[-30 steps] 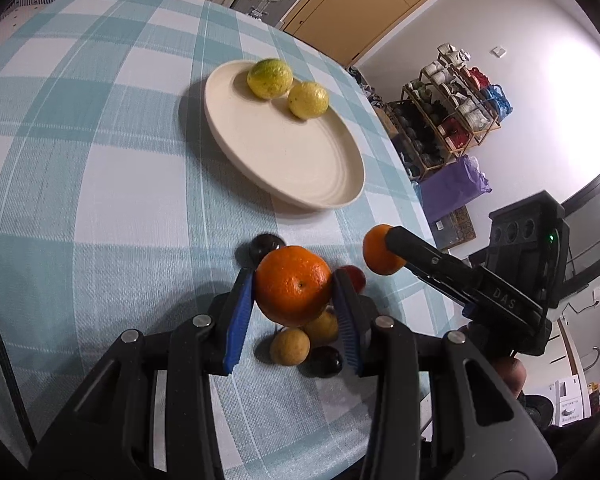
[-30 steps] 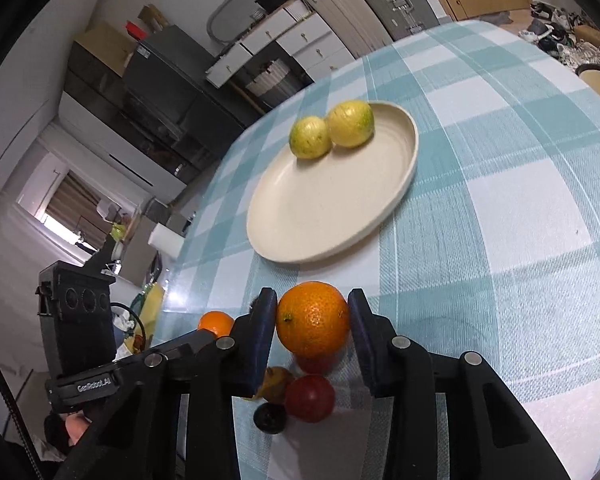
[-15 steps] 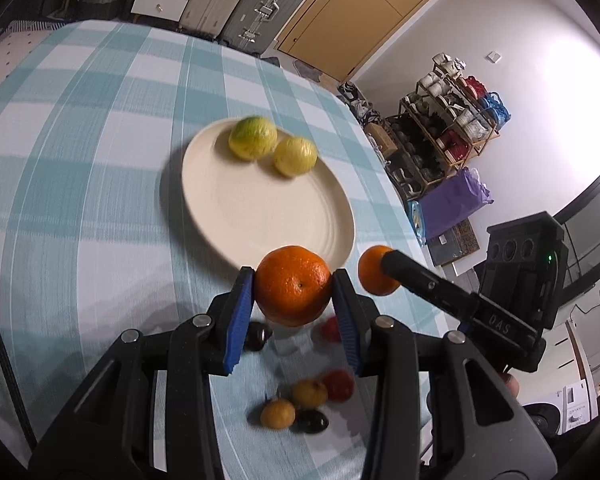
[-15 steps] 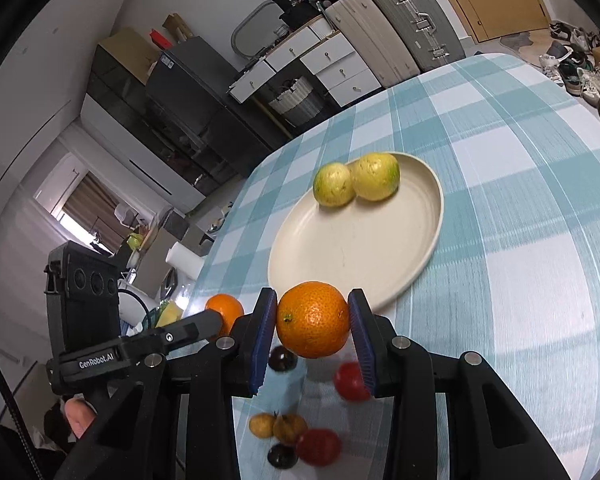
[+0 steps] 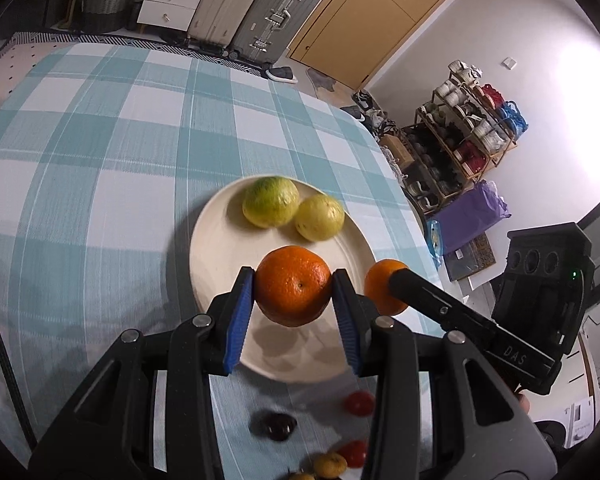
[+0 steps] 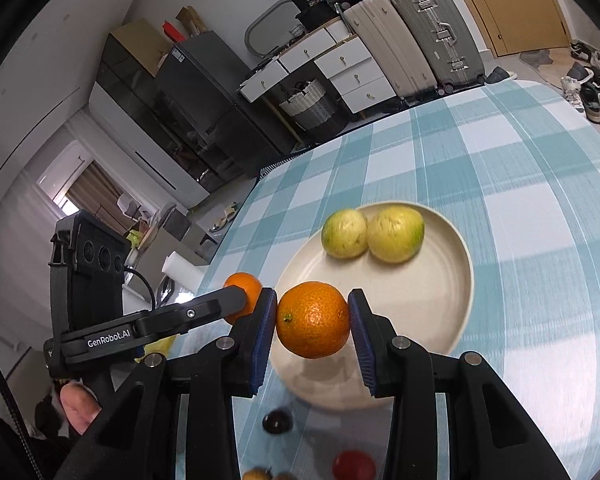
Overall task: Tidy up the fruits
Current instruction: 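Carry both oranges onto the plate beside the guava and lemon, then open both grippers and lift them away from the plate, then move both tools over the fruits left on the cloth, then grasp the small brown fruit with the left gripper while the right grasps a dark plum, then carry the brown fruit and dark plum onto the cream plate, then open both grippers to release the fruits on the plate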
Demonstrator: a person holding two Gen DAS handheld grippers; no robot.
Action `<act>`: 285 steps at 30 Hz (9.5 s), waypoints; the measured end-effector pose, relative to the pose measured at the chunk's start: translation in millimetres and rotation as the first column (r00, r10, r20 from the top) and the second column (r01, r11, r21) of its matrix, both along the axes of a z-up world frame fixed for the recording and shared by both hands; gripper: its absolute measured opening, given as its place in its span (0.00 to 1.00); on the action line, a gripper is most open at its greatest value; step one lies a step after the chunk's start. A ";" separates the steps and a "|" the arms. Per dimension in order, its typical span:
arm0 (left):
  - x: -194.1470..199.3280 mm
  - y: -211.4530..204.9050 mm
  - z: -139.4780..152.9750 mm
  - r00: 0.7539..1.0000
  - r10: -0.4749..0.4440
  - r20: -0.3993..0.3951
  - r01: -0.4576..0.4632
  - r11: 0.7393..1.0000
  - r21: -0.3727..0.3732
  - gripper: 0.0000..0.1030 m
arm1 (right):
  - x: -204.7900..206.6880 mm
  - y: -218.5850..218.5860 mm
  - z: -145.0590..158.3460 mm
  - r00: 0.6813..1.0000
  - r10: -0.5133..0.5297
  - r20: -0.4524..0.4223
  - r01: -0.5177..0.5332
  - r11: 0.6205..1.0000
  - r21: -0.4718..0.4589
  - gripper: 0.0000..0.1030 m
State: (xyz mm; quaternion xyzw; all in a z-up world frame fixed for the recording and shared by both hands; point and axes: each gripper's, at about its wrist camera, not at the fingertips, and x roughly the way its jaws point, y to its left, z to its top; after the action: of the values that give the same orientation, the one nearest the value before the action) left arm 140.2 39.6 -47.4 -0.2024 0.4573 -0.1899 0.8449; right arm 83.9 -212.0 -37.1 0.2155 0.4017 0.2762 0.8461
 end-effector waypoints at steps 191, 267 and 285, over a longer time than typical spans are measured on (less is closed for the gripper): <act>-188.0 5.3 -48.6 0.998 -0.065 0.006 0.063 0.982 0.180 0.22 | -189.9 72.8 -61.3 0.993 0.114 0.039 -0.094 0.938 -0.332 0.58; 49.2 -45.0 -26.1 0.999 -0.033 0.041 0.024 0.977 0.210 0.22 | 25.4 5.6 -24.1 0.996 -0.031 0.082 0.048 0.974 -0.222 0.22; 56.8 -48.4 -25.4 0.999 -0.020 0.045 0.010 0.978 0.206 0.22 | 34.5 10.4 -30.3 0.995 -0.062 0.083 0.080 0.967 -0.244 0.36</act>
State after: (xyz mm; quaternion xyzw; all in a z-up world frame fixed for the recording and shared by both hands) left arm 197.0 -8.8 -72.8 -0.1058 0.4563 -0.1525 0.8703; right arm 118.3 -201.6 -67.4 0.1125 0.3931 0.2015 0.8901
